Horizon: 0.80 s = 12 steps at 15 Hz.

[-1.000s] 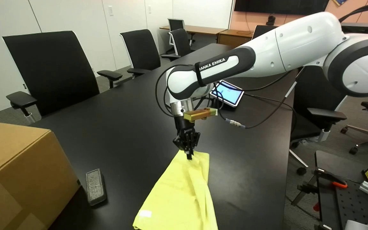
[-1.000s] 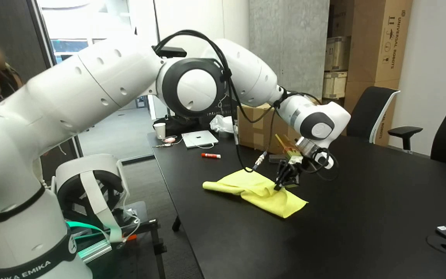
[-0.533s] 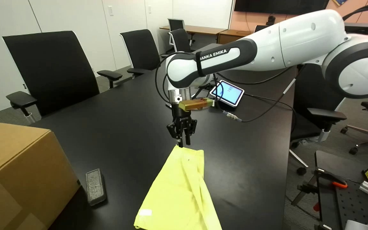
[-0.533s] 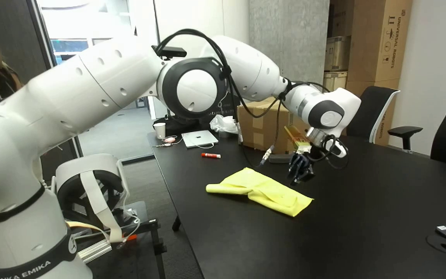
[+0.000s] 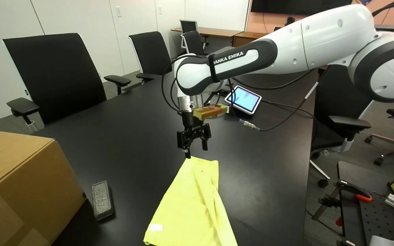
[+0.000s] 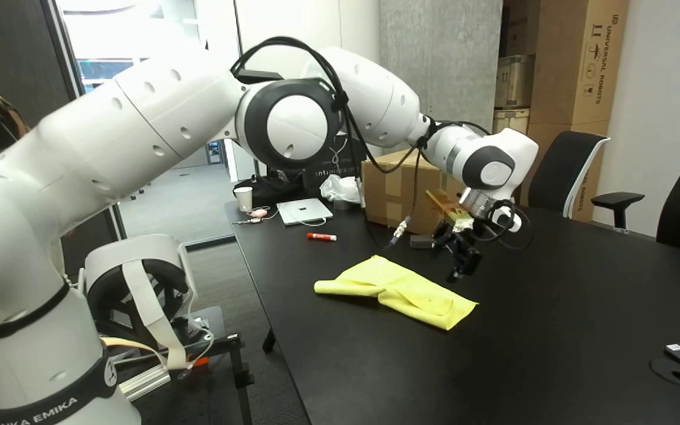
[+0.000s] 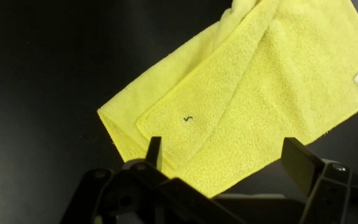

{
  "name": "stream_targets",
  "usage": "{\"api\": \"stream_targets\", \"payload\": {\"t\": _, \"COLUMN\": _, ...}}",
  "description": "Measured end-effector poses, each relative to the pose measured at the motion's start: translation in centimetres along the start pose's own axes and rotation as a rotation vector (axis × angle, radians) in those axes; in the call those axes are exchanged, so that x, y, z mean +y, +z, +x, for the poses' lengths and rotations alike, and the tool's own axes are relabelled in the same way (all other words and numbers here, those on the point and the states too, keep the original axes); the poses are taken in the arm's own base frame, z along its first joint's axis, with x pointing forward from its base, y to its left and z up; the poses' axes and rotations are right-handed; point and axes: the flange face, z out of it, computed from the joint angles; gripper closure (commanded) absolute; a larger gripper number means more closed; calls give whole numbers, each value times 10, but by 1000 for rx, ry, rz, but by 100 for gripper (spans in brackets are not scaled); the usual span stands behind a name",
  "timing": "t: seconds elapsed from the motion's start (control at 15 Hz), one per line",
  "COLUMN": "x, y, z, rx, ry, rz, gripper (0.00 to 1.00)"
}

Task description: Fold the towel

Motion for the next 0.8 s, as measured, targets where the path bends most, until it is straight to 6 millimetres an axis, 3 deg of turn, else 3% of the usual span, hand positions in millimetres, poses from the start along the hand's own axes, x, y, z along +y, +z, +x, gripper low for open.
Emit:
{"api": "stream_targets", "payload": {"t": 0.53, "x": -11, "y": -25, "z": -67, "rx": -84, "ry": -409, "rz": -131, "gripper": 0}}
{"api": "stream_targets", "payload": {"t": 0.8, "x": -15, "y": -20, "z": -107, "rx": -144, "ry": -608, "rz": -198, "gripper": 0}}
